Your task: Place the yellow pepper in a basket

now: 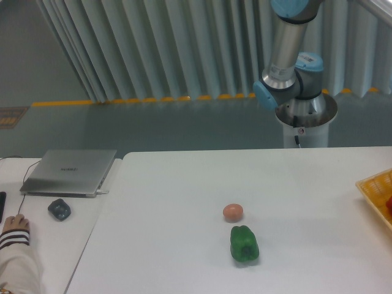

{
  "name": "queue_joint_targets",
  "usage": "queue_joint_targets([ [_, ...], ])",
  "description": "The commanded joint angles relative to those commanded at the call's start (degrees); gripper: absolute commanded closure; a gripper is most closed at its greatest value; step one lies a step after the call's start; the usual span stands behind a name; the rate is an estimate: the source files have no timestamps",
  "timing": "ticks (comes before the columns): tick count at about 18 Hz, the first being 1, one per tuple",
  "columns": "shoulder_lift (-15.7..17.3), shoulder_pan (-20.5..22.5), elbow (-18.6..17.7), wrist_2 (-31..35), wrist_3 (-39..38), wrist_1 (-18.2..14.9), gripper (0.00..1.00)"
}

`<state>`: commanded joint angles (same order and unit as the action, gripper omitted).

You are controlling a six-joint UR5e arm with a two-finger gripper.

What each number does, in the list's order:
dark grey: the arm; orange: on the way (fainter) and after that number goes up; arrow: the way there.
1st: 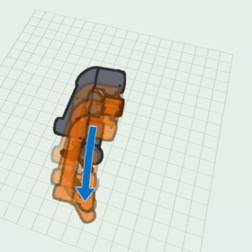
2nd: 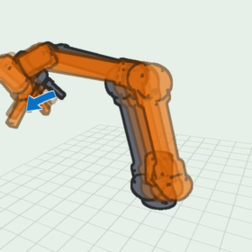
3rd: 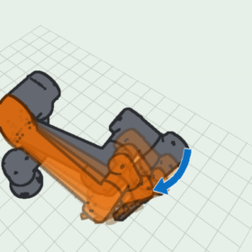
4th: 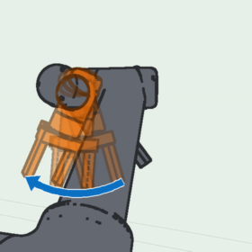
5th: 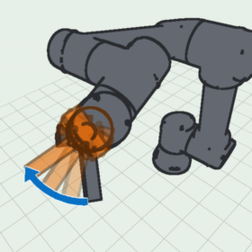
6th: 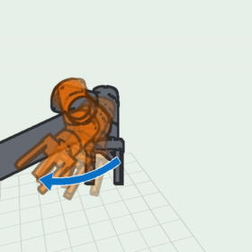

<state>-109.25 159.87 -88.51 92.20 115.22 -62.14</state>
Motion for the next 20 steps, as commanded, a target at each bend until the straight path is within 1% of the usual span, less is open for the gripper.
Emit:
queue_joint_targets([
  [2, 0.18, -1.05, 0.44, -0.09, -0.78, 0.0, 0.0],
  [4, 0.18, -5.95, 0.44, 2.18, -9.71, 0.0, 0.0],
  [5, 0.26, -8.15, 0.44, 4.72, -11.41, -0.09, 0.0],
  [6, 0.26, -9.92, 0.44, 5.7, -11.6, -0.09, 0.0],
  [8, 0.35, -11.42, 0.44, 5.45, -12.21, -0.09, 0.0],
  [10, 0.53, -13.88, 0.44, 5.18, -16.5, -0.17, 0.0],
  [11, 0.79, -15.89, 0.27, 5.27, -18.87, -0.35, 0.0],
  [13, 1.84, -17.31, -0.09, 5.18, -20.82, -0.61, 0.0],
  [17, 2.64, -19.95, -1.14, 4.92, -25.3, -0.7, 0.0],
  [18, 2.72, -20.56, -1.32, 4.92, -25.92, -0.96, 0.0],
  [20, 3.69, -21.53, -1.84, 4.92, -26.88, -2.54, 0.0],
])
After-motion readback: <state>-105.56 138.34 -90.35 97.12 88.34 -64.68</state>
